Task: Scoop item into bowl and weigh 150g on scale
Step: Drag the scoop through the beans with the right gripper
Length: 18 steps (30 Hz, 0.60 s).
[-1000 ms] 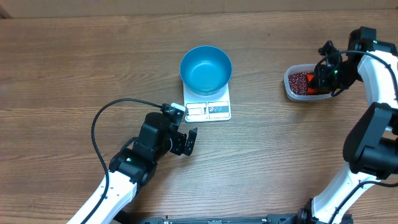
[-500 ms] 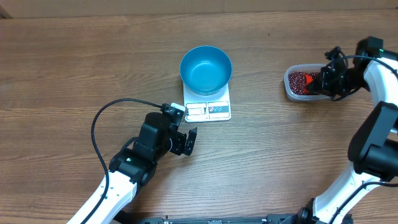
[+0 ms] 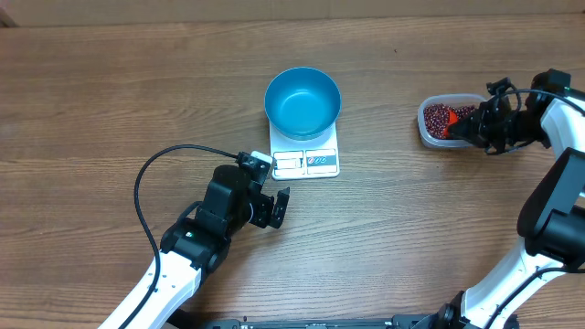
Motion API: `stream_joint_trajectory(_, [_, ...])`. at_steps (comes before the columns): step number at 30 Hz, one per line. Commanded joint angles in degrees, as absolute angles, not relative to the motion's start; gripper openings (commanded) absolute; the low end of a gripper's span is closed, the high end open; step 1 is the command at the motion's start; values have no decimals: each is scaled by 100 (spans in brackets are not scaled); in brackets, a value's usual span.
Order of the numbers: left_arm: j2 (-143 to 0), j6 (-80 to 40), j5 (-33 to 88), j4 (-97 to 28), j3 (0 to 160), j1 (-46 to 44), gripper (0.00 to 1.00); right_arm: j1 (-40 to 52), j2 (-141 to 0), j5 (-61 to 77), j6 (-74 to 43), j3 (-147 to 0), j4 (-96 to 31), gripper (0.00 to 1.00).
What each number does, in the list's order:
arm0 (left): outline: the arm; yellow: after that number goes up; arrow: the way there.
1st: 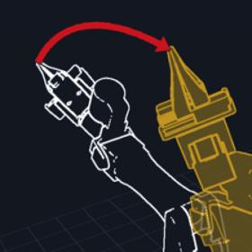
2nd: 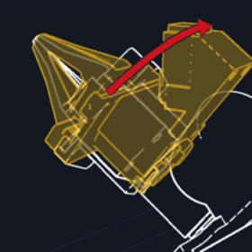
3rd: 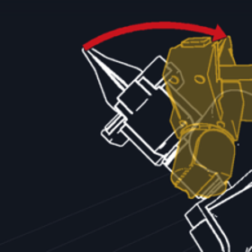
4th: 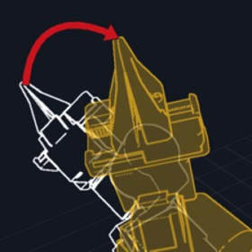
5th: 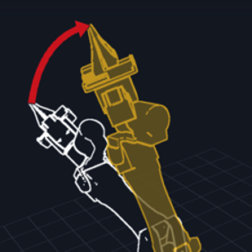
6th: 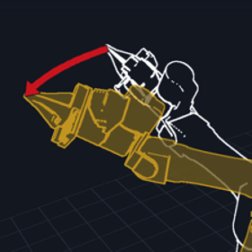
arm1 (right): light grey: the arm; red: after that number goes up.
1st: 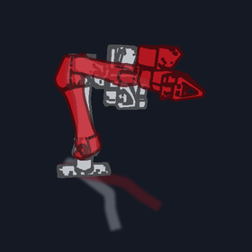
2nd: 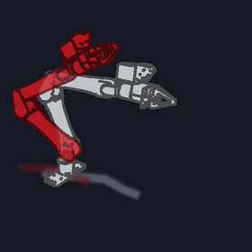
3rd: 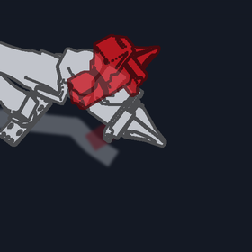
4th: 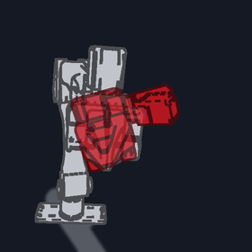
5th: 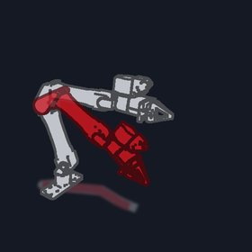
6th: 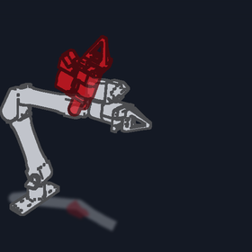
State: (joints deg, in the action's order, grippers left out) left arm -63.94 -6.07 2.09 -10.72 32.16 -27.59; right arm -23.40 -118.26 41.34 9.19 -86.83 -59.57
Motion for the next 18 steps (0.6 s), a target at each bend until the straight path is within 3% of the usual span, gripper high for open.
stream_joint_trajectory(1, [-6440,-687,148,-1063,3192,-2735,100,-2300,-11935,4412,768,-8503,-5953,4])
stream_joint_trajectory(18, [-6440,-687,148,-1063,3192,-2735,100,-2808,-11935,5223,777,-8440,-5896,4])
